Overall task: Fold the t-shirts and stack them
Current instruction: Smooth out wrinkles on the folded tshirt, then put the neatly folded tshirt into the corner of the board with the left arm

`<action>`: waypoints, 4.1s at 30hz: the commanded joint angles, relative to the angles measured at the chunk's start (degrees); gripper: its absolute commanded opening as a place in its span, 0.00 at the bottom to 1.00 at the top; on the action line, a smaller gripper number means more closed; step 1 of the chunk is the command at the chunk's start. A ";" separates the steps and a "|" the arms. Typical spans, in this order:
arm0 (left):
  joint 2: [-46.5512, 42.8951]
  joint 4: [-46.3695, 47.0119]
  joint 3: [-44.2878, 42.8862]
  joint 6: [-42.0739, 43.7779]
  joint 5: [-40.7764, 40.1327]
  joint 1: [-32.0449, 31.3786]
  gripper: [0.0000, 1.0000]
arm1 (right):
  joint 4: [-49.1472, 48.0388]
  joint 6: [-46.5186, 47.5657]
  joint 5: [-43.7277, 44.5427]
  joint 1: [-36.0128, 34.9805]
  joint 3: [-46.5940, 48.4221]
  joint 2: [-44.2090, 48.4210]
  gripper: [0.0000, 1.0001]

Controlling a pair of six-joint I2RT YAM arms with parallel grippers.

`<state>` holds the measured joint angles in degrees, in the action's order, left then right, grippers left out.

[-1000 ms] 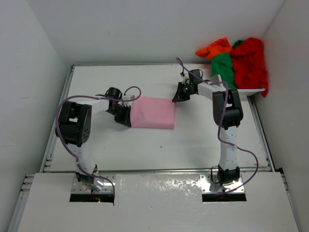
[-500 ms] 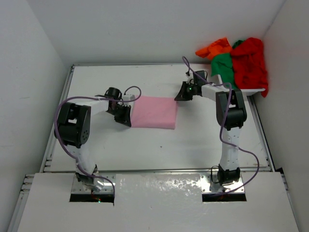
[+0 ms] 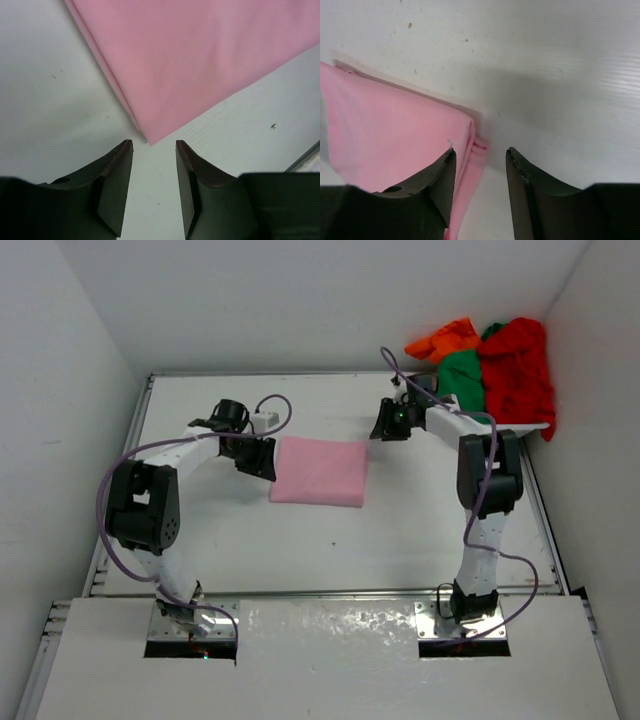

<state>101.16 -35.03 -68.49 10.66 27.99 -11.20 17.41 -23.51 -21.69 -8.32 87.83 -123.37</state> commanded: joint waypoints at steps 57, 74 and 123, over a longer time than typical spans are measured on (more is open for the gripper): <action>0.26 5.76 -5.43 -6.35 -9.18 -1.63 0.42 | -17.60 -14.99 7.45 -14.97 -41.09 30.28 0.00; 13.27 5.76 -10.44 -9.78 -6.81 -3.04 0.51 | -13.10 -14.99 7.45 -13.48 -36.50 34.07 0.02; 36.38 8.82 -47.52 -9.15 -16.82 37.65 0.00 | 6.13 -4.18 16.68 -4.87 -33.26 46.29 0.01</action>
<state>136.09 -32.08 -112.25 6.02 12.19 24.93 20.73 -29.26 -6.94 -13.56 51.18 -78.76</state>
